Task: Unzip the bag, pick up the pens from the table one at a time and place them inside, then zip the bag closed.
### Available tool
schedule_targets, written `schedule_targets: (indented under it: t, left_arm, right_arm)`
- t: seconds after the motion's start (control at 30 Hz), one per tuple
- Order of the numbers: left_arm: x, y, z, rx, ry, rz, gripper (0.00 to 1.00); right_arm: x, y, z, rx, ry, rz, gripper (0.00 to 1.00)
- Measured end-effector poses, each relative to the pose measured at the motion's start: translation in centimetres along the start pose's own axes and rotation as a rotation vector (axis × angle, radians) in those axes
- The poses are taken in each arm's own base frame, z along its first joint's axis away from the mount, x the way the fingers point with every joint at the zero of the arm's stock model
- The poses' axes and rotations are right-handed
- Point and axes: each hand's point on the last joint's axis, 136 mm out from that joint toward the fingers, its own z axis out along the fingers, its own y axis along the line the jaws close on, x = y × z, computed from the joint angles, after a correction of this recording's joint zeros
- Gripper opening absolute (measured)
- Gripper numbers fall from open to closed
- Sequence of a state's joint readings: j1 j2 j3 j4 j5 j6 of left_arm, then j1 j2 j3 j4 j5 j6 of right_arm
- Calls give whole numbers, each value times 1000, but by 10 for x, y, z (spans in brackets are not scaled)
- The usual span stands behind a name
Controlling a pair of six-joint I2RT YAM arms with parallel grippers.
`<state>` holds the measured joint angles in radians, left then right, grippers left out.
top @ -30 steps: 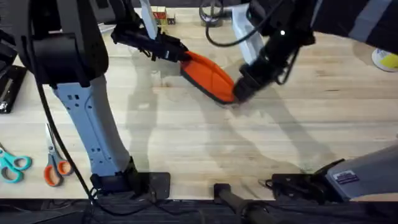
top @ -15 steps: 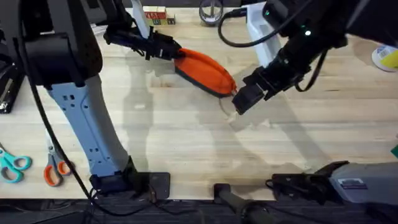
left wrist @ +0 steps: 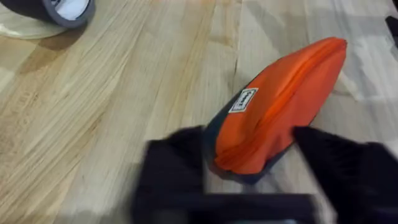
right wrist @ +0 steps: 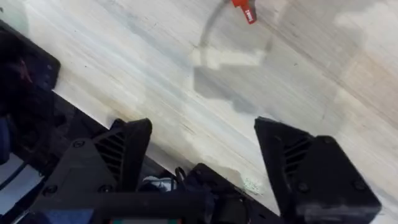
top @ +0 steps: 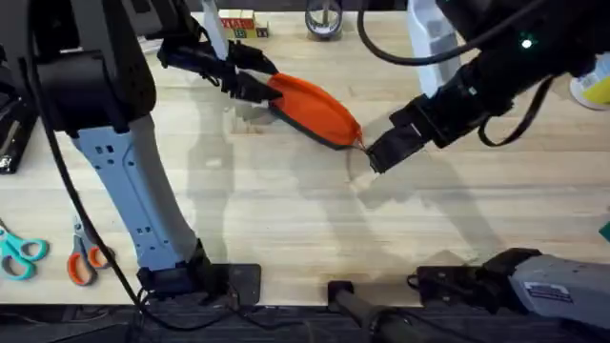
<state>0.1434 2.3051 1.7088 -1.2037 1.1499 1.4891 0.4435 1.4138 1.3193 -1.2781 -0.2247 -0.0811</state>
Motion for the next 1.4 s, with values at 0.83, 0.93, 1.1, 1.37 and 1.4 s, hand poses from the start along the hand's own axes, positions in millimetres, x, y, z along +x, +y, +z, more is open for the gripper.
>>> schedule_targets:
  t: [0.83,0.93,1.1,1.37,1.4]
  left_arm:
    - [-17,-11,-44,-4,35,-160,996]
    - [-28,-16,-56,-6,81,-167,997]
    - [-56,-16,-73,-41,138,-126,997]
    - [-77,-5,-95,-178,266,-185,997]
    - [-76,-6,-96,-186,285,-202,997]
  right_arm:
    - [-9,10,-43,8,-90,-28,998]
    - [-11,11,-45,9,-100,-35,998]
    - [-12,11,-47,9,-105,-37,998]
    - [-12,11,-47,9,-106,-37,997]
    - [-12,11,-47,9,-106,-37,997]
